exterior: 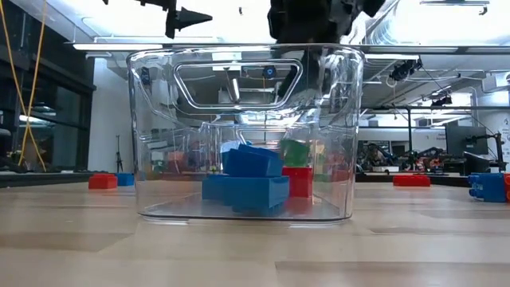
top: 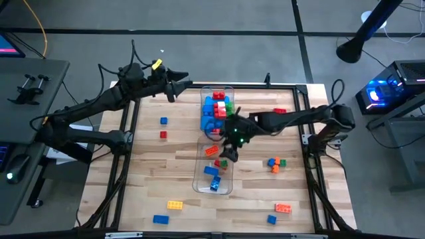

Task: Sort blocks by size
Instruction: Put the small blue game piece in the bottom transparent bin

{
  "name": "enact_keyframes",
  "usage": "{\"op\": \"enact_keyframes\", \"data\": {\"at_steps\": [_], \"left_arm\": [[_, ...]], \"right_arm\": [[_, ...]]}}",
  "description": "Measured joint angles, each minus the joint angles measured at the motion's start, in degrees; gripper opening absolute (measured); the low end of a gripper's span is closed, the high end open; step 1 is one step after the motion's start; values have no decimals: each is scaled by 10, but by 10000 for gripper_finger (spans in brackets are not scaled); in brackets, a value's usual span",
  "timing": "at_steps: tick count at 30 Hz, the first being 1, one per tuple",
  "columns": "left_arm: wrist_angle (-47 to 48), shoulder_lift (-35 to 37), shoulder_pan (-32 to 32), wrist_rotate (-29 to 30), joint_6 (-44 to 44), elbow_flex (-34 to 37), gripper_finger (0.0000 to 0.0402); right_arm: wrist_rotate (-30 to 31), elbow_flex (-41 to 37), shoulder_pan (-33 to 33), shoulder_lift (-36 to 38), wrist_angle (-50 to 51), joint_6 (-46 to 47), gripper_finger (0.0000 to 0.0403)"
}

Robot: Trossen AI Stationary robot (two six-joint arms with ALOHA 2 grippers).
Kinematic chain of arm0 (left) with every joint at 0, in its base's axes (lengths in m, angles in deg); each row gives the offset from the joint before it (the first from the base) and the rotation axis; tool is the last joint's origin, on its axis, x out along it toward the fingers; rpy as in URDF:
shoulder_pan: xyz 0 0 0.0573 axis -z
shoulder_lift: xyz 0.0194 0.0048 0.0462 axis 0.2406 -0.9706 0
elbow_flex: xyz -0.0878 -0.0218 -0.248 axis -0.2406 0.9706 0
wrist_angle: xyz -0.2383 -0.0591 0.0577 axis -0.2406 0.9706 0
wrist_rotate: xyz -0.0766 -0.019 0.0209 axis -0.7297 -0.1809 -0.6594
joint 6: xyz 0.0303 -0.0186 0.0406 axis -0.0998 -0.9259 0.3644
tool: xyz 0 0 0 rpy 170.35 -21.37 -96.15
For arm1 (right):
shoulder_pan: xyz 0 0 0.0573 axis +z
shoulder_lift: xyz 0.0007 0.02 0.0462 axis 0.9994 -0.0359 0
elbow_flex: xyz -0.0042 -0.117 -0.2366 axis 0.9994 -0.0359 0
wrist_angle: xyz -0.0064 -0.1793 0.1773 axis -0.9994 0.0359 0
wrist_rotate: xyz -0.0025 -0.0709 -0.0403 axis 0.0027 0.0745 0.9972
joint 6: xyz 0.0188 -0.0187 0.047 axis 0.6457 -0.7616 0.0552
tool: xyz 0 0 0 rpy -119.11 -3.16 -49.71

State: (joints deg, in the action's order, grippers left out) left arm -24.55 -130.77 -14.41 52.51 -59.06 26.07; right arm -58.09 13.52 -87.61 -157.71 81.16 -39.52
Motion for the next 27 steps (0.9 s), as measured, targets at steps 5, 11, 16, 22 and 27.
{"op": "enact_keyframes", "data": {"at_steps": [5, 11, 16, 22, 27], "left_arm": [[50, 1, 0, 2, 4, -1, 310], [418, -17, 25, 163, -64, -18, 310], [543, -45, 64, 287, -208, 64, 310], [445, -85, 54, 289, -327, 178, 310], [389, -126, 17, 289, -348, 209, 310]], "right_arm": [[104, 59, -15, 8, 112, -50, 329], [253, 95, -61, 34, 228, -73, 333], [265, 95, -117, 37, 252, -63, 333], [250, 94, -153, 37, 250, -65, 334], [238, 94, -157, 37, 250, -63, 334]]}}
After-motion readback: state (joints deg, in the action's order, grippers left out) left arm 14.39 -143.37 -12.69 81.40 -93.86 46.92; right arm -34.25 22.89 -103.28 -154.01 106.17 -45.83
